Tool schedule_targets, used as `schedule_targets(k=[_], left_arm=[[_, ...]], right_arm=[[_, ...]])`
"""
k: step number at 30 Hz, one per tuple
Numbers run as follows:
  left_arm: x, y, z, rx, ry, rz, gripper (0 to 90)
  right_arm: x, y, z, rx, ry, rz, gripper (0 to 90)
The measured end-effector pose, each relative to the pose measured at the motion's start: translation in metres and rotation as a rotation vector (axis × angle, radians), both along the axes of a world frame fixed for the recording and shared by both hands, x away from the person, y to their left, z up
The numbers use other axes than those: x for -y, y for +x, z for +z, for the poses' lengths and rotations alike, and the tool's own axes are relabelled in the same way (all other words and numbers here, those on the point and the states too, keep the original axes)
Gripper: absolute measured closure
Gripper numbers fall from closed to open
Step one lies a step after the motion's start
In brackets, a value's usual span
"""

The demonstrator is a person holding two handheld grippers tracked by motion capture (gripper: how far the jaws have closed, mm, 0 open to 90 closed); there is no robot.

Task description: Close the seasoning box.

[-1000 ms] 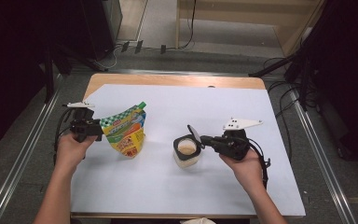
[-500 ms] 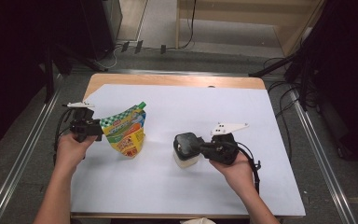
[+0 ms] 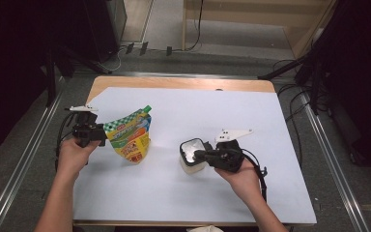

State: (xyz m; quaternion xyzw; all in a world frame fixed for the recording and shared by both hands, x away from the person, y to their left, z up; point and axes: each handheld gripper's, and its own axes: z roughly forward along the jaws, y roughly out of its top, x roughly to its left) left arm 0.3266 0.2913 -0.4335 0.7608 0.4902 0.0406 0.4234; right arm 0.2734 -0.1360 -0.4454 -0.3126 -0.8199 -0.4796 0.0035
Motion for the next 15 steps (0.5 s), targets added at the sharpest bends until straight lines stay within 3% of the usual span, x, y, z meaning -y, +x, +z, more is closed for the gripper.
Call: schedule_targets(k=[4, 8, 15], left_arm=[[0.0, 0.0, 0.0, -0.004, 0.004, 0.0, 45.3], [-0.001, 0.0, 0.0, -0.009, 0.002, 0.003, 44.5], [-0.001, 0.0, 0.0, -0.013, 0.001, 0.008, 44.0]], right_arm=[[0.0, -0.001, 0.001, 0.008, 0.002, 0.005, 85.6], [0.002, -0.001, 0.004, 0.038, 0.0, 0.0, 77.1], [0.018, 0.005, 0.006, 0.059, 0.014, -0.044, 67.6]])
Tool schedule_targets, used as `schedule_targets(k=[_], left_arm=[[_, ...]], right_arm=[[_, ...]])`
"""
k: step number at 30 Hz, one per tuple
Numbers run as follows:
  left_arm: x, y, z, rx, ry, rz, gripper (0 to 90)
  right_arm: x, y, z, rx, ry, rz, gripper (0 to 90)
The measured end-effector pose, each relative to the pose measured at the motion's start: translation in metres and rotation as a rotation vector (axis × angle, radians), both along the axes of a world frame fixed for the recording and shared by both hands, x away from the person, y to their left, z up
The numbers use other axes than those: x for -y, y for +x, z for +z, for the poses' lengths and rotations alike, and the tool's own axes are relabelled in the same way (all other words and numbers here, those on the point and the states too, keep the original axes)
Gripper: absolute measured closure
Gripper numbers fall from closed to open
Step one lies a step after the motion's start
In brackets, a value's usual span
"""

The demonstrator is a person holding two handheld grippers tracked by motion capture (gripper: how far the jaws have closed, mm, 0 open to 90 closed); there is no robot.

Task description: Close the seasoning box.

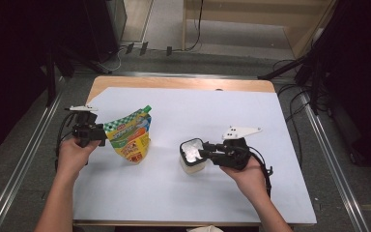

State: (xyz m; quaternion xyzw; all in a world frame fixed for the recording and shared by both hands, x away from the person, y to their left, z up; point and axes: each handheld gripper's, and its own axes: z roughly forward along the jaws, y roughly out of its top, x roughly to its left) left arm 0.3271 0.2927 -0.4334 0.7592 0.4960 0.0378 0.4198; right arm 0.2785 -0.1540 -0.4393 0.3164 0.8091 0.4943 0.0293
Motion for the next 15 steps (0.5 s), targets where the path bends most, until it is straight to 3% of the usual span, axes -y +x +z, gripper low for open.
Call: schedule_targets(k=[15], left_arm=[[0.0, 0.0, -0.001, -0.001, 0.001, 0.0, 44.0]], right_arm=[[0.028, 0.012, -0.004, 0.013, -0.001, -0.093, 54.9]])
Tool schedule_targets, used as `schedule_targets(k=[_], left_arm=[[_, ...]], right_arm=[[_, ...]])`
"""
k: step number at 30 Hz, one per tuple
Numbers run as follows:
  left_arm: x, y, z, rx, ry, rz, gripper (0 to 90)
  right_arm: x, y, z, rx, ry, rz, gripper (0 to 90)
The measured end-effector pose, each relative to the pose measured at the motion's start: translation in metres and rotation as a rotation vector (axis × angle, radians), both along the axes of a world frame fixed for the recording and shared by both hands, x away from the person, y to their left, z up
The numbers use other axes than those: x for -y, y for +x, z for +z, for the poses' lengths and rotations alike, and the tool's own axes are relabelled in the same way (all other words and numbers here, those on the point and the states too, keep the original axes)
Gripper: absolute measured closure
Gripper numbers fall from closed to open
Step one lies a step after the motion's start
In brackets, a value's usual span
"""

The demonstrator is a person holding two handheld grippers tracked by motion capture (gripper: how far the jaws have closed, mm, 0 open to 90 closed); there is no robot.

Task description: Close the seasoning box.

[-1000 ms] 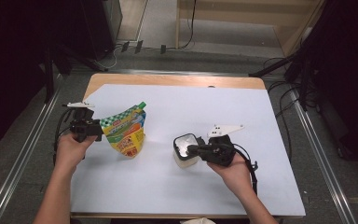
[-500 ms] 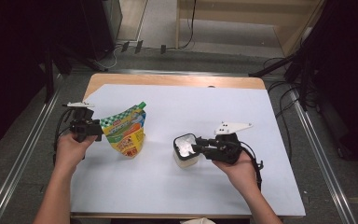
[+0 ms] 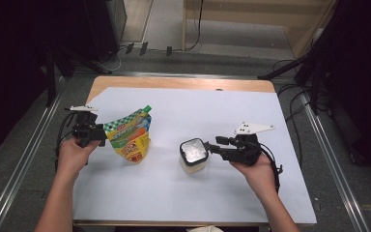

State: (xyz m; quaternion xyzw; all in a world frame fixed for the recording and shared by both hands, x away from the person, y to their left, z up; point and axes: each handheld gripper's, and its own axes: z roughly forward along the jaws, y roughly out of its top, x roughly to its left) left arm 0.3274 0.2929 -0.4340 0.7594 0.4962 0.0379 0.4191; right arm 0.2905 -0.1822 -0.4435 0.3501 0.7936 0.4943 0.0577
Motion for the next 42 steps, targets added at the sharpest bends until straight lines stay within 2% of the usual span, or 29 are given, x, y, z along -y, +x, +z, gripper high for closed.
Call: schedule_targets(k=[12, 21, 26, 32, 33, 37, 42], left_arm=[[-0.001, 0.0, -0.001, -0.002, 0.0, 0.0, 43.7], [-0.001, 0.001, -0.001, -0.006, 0.0, 0.003, 43.7], [0.0, 0.001, -0.002, -0.007, 0.002, -0.002, 43.6], [0.0, 0.002, -0.002, -0.008, 0.006, -0.004, 43.5], [0.0, 0.002, -0.002, -0.008, 0.008, -0.004, 43.4], [0.0, 0.002, -0.003, -0.01, 0.007, -0.003, 43.3], [0.001, 0.002, -0.003, -0.013, 0.009, -0.004, 43.2]], right_arm=[[0.026, 0.009, -0.008, 0.024, 0.005, -0.096, 48.0], [0.047, 0.016, -0.016, 0.009, 0.028, -0.165, 44.0], [0.055, 0.021, -0.023, 0.004, 0.024, -0.193, 42.6], [0.059, 0.026, -0.029, 0.0, 0.014, -0.21, 41.3], [0.058, 0.027, -0.031, 0.0, -0.003, -0.244, 39.8], [0.057, 0.031, -0.035, 0.004, -0.038, -0.263, 39.2], [0.056, 0.032, -0.037, -0.001, -0.035, -0.267, 38.0]])
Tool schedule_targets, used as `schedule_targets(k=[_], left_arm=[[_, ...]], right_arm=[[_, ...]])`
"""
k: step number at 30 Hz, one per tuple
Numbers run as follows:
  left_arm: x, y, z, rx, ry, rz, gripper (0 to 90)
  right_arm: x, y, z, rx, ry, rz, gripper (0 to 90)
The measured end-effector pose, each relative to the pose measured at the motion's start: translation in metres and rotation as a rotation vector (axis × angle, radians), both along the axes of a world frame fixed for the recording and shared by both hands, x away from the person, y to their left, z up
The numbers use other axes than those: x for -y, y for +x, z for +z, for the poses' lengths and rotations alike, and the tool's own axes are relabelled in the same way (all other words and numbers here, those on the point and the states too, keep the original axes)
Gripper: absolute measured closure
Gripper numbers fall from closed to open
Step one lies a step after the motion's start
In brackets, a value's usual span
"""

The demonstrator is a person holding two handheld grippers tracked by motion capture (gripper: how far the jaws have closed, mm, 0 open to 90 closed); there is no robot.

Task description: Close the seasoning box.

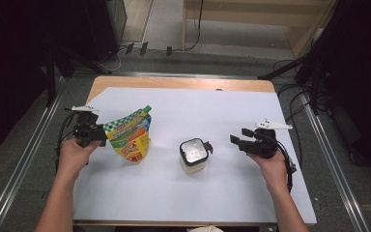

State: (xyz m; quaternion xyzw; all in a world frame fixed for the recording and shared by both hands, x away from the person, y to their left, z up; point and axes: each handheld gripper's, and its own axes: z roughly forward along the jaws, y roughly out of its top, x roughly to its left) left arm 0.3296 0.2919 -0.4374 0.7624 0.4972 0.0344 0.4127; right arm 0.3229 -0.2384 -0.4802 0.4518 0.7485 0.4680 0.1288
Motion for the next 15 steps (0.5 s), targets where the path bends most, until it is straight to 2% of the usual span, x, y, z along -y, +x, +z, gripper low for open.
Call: schedule_targets(k=[15], left_arm=[[0.0007, 0.0033, -0.006, -0.03, 0.024, -0.003, 42.3]], right_arm=[[-0.0065, 0.0028, -0.0061, -0.033, -0.024, -0.006, 32.1]])
